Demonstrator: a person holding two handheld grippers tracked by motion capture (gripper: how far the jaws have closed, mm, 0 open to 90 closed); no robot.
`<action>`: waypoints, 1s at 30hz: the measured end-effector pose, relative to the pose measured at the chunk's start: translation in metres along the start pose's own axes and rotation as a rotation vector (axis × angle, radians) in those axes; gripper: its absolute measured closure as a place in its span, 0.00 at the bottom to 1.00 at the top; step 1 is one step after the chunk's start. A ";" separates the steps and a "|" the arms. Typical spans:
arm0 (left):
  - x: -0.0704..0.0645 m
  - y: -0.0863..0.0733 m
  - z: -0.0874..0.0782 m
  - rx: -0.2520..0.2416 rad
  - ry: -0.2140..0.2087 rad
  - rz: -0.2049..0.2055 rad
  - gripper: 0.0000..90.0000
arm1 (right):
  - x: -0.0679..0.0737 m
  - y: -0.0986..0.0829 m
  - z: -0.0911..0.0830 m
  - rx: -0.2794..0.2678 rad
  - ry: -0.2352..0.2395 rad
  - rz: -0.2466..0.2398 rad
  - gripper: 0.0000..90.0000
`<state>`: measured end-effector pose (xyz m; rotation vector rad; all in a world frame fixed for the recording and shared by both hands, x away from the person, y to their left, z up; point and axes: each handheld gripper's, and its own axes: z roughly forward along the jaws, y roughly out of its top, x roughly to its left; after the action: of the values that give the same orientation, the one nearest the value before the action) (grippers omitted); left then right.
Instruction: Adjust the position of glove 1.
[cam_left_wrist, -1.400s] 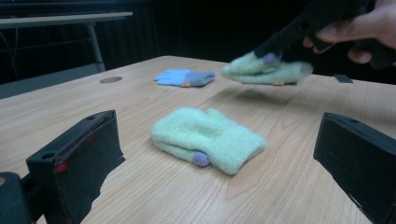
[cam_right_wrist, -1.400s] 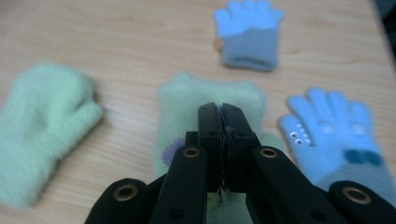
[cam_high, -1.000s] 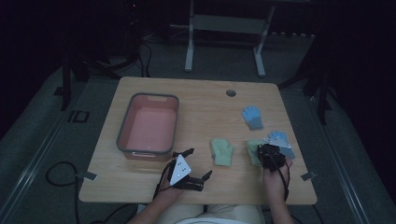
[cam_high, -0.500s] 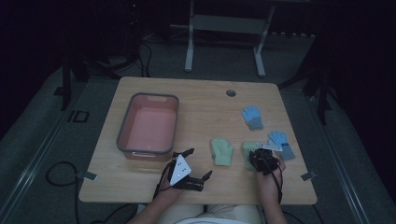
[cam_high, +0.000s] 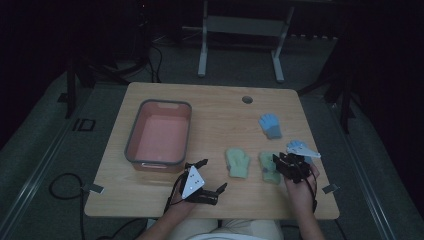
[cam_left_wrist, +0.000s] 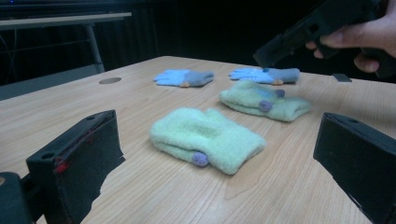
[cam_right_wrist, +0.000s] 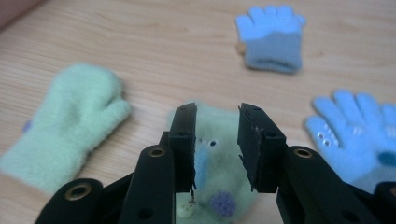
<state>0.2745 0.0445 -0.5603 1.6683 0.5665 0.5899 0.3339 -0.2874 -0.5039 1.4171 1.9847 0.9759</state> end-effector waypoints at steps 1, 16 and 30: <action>0.000 0.000 0.000 0.000 0.000 0.000 0.01 | -0.002 0.001 -0.002 -0.006 0.009 -0.011 0.76; 0.000 0.000 0.000 0.001 0.001 0.001 0.01 | -0.024 -0.004 0.007 0.035 0.200 -0.126 0.72; 0.000 0.000 0.000 0.000 0.000 0.003 0.01 | -0.019 -0.031 0.033 0.089 0.183 -0.126 0.62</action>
<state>0.2743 0.0444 -0.5603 1.6694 0.5644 0.5920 0.3470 -0.3028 -0.5486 1.2687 2.2468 1.0032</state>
